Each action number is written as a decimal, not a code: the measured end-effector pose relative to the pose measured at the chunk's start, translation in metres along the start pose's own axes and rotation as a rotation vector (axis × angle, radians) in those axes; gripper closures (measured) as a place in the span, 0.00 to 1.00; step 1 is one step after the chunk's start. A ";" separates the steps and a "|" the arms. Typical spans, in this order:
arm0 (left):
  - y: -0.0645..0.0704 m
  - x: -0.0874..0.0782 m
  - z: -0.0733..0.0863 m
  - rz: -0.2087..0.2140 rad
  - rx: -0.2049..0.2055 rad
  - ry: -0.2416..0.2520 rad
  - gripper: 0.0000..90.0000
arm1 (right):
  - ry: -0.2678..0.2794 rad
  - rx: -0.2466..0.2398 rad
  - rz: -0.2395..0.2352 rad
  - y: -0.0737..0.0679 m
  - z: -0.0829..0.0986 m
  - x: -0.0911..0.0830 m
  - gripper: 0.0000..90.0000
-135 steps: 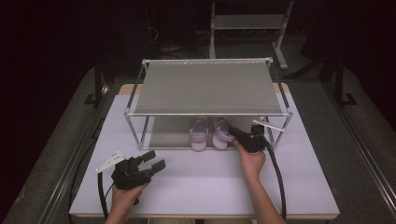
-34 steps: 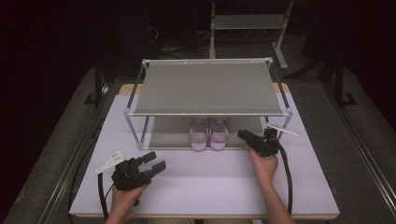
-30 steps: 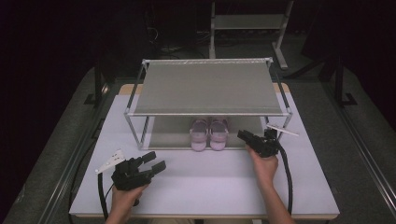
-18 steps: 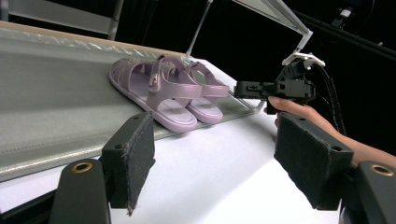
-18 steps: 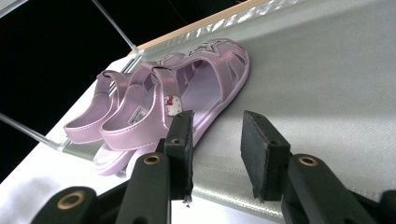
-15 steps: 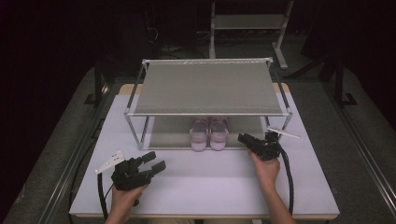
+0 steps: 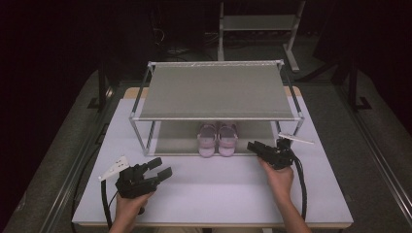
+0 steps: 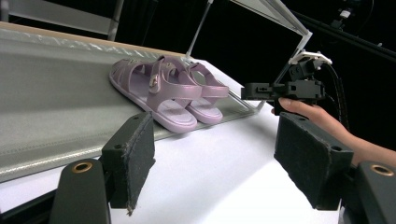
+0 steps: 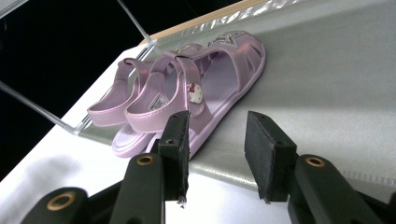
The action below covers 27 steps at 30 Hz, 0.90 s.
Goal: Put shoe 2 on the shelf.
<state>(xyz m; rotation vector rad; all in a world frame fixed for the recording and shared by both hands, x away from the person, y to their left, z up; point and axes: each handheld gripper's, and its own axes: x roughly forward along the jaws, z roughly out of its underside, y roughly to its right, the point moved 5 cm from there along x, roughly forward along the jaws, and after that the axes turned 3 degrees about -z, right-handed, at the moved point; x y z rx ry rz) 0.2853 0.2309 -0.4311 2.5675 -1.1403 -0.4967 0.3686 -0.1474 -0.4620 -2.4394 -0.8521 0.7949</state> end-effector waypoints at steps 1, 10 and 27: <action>0.000 0.000 0.000 0.000 0.000 -0.001 0.32 | 0.000 0.000 0.000 0.000 0.000 0.000 0.66; 0.000 0.001 0.001 0.001 0.003 -0.005 0.32 | -0.020 0.019 -0.009 0.003 0.008 -0.006 0.63; 0.000 0.000 0.000 0.000 0.003 -0.001 0.32 | -0.051 -0.003 -0.020 0.000 0.014 -0.010 0.55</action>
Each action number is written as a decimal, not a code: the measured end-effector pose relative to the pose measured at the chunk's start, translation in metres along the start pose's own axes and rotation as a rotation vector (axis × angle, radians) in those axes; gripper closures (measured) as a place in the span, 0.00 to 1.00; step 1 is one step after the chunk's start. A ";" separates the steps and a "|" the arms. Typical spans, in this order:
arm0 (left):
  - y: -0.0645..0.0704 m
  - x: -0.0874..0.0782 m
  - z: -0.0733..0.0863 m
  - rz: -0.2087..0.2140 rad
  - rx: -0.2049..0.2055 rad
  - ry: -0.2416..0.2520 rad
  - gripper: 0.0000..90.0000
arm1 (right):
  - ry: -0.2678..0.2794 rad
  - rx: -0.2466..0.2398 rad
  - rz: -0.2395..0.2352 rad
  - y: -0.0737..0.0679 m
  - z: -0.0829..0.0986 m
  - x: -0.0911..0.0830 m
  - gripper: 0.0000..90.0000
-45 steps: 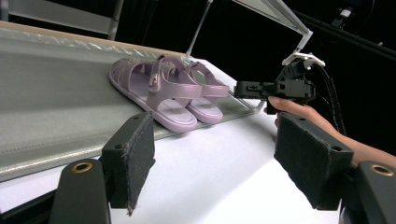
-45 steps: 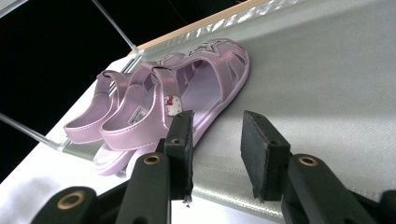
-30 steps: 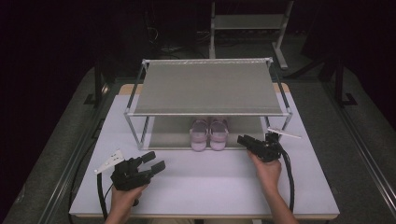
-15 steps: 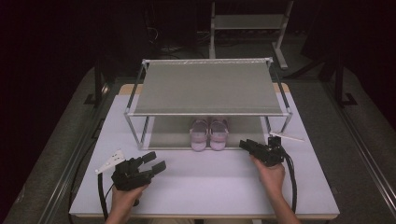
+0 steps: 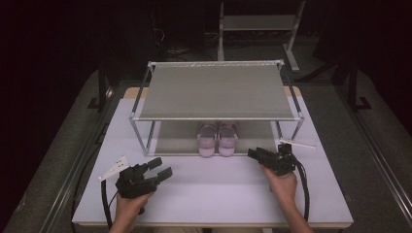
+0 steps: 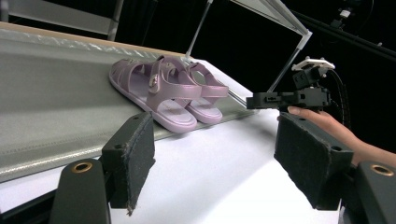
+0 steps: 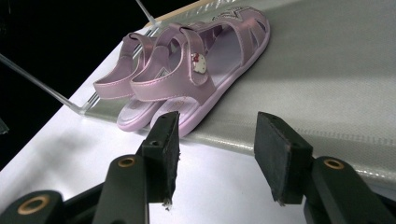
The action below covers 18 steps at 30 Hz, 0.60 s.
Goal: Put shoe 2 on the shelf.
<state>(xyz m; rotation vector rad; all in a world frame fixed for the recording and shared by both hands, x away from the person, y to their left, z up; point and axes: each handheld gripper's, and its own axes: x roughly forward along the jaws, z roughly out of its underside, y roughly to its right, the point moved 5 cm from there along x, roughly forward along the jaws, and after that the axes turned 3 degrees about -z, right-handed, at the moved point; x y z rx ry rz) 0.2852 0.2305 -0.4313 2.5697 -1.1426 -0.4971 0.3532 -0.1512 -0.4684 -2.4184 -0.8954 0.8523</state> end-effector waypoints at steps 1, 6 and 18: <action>0.000 0.000 0.000 0.000 0.001 -0.002 0.32 | 0.002 0.000 -0.003 0.000 0.000 -0.001 0.55; 0.001 0.001 0.001 0.002 -0.001 -0.003 0.32 | -0.005 0.023 -0.010 0.003 0.004 -0.006 0.53; 0.001 0.002 0.001 0.001 0.005 -0.008 0.32 | -0.002 0.028 -0.029 0.004 0.006 -0.016 0.50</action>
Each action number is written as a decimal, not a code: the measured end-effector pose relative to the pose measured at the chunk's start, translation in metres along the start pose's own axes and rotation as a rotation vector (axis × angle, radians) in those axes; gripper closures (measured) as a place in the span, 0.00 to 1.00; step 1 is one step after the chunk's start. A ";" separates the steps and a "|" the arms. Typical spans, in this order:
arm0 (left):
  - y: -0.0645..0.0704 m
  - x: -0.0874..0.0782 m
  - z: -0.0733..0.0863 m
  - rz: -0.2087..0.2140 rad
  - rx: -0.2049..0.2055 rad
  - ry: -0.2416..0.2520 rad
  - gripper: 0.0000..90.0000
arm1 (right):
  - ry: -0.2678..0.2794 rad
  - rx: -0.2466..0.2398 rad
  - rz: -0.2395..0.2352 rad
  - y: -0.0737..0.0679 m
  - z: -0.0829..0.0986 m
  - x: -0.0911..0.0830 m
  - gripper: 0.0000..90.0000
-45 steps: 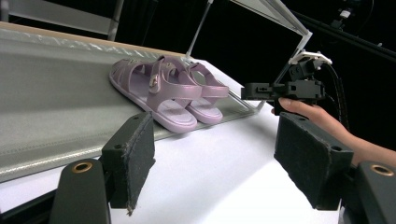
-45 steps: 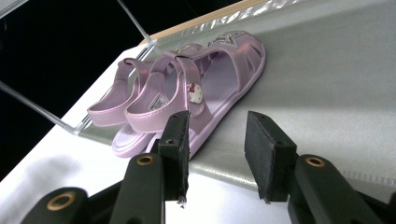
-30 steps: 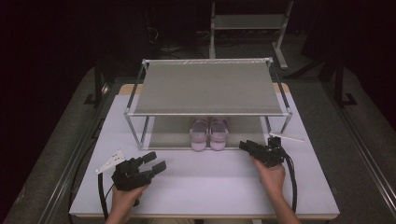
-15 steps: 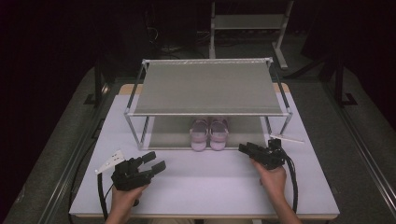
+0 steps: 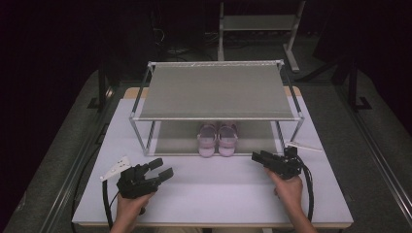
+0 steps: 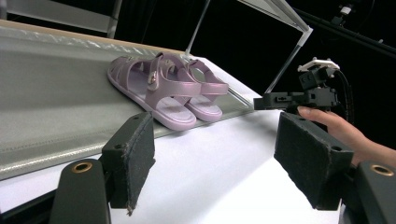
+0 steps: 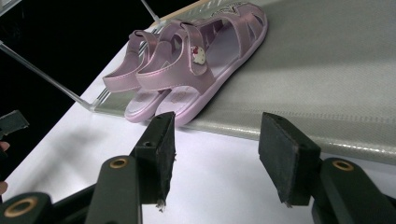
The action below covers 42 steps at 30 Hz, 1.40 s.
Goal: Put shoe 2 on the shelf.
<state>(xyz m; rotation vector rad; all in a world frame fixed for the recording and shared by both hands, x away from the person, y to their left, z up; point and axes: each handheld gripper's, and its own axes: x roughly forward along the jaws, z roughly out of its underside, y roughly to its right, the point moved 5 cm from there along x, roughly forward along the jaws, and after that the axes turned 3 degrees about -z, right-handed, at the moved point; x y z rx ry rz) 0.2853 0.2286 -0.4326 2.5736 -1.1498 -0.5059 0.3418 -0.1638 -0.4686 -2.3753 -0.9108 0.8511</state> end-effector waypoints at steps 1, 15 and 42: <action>0.000 0.000 0.000 0.000 0.000 0.000 0.32 | -0.002 0.002 -0.002 0.000 0.000 -0.001 0.50; 0.000 0.001 0.001 0.000 0.001 -0.005 0.32 | -0.017 -0.019 -0.008 -0.003 0.004 -0.011 0.49; 0.001 0.001 0.001 -0.002 0.002 -0.006 0.32 | -0.038 -0.047 -0.002 -0.004 0.011 -0.033 0.48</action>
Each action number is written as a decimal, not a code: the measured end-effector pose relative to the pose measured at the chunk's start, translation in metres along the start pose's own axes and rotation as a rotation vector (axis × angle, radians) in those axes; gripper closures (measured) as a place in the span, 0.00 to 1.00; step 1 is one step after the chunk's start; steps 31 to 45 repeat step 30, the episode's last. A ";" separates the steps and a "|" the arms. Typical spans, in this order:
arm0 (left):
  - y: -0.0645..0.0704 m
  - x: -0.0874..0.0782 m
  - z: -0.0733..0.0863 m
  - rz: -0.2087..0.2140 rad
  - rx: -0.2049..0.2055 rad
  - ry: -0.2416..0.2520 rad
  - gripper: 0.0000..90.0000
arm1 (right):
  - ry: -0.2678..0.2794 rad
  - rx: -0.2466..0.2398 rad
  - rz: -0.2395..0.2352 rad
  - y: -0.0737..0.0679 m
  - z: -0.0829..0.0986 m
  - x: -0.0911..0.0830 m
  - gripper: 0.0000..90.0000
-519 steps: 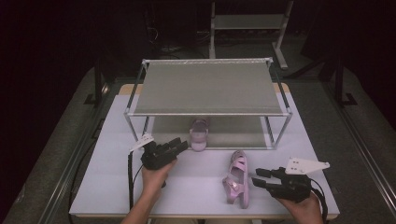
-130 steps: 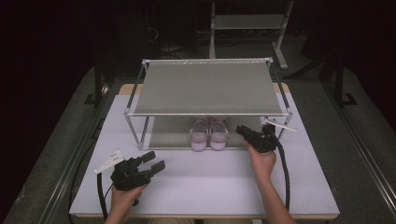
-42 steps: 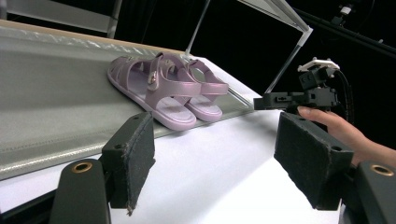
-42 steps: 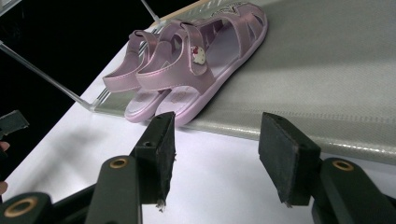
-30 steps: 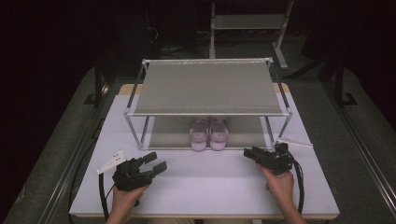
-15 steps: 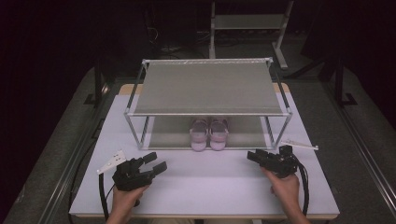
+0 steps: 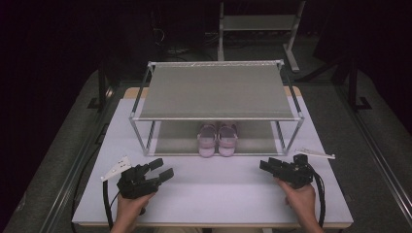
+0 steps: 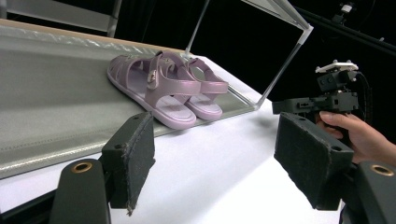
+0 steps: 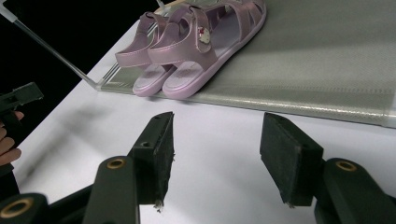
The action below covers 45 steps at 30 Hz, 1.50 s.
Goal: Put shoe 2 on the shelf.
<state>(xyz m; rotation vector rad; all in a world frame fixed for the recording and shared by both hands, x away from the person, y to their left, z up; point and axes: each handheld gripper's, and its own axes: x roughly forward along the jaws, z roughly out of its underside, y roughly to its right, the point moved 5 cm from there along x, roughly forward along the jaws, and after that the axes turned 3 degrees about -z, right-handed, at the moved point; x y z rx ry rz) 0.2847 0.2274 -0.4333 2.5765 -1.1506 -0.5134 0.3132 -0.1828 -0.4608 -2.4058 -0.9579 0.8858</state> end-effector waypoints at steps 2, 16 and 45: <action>0.000 0.000 0.000 0.000 -0.001 -0.001 0.32 | 0.002 -0.001 -0.001 0.000 0.000 0.000 0.48; 0.000 0.000 0.000 0.000 -0.002 0.000 0.31 | -0.007 -0.011 0.009 0.003 0.004 -0.012 0.48; 0.000 0.002 0.000 0.001 0.003 -0.002 0.32 | 0.002 0.001 0.017 0.007 0.011 -0.024 0.47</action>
